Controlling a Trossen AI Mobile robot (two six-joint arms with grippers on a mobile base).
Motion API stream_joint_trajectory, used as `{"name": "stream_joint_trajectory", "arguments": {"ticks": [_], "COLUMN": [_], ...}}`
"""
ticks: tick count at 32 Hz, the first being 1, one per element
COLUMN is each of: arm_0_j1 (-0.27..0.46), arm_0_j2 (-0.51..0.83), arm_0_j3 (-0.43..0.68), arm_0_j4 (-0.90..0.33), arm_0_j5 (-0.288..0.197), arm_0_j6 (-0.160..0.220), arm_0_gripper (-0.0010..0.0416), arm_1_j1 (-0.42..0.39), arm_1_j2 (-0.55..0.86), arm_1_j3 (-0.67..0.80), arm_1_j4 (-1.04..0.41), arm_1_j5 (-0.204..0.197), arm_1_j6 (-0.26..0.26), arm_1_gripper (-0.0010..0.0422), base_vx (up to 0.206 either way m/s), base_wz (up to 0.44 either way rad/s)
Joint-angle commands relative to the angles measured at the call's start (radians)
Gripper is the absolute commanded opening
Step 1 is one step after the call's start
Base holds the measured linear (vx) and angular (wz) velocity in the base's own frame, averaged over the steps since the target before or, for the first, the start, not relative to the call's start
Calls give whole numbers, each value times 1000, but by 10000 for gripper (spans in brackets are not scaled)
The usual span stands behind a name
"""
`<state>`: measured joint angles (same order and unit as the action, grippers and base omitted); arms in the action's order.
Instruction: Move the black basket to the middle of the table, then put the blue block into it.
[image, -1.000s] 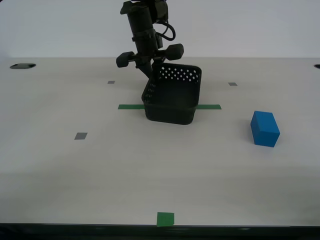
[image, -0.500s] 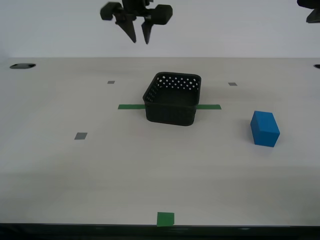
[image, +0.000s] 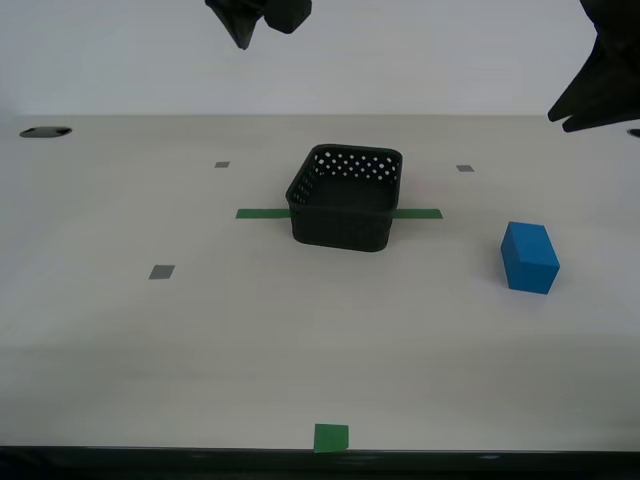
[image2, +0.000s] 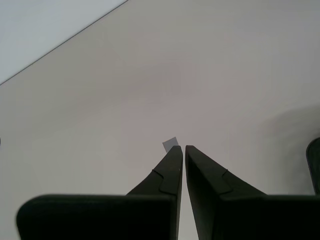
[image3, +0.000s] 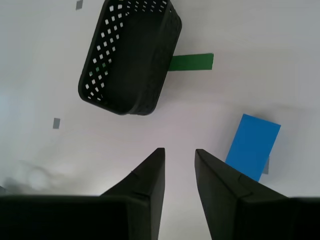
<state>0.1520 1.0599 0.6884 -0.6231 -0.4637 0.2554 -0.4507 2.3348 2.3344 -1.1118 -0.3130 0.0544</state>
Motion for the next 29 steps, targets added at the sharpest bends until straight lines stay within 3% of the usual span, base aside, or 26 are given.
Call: {"name": "stream_joint_trajectory", "arguments": {"ticks": [1,2,4,7,8,9,12,15,16,17,23,26,29], "arm_0_j1": [21,21,27,29,33,33,40,47,48,68,132,134,135], "arm_0_j2": [80,93,171,238,303,348,438,531,544,593,729,779,779], "arm_0_j3": [-2,-2,-2,-2,-2,-2,-1,2,6,42,116,142,154], "arm_0_j4": [-6,-6,-5,-4,13,32,71,124,127,130,146,146,145], "arm_0_j5": [98,109,162,197,227,232,230,223,222,222,230,230,231], "arm_0_j6": [5,5,5,7,18,38,39,67,68,68,71,95,108], "arm_0_gripper": [166,178,257,297,317,318,307,293,292,289,297,303,262], "arm_1_j1": [33,37,56,58,60,60,62,66,67,71,75,79,80], "arm_1_j2": [-2,-2,-2,-2,-2,-2,-2,-2,-2,-2,-2,-2,-2], "arm_1_j3": [1,1,1,1,1,1,1,1,0,-10,-22,-27,-27], "arm_1_j4": [3,3,3,4,5,7,10,10,10,10,12,11,11], "arm_1_j5": [0,0,26,28,45,45,46,51,62,117,117,117,117], "arm_1_j6": [23,23,26,26,35,38,40,47,47,47,46,46,47], "arm_1_gripper": [6,6,6,6,6,6,6,6,6,6,6,6,6], "base_vx": [0,0,0,0,0,0,0,0,0,0,0,0,0], "base_wz": [0,0,0,0,0,0,0,0,0,0,0,0,0]}}
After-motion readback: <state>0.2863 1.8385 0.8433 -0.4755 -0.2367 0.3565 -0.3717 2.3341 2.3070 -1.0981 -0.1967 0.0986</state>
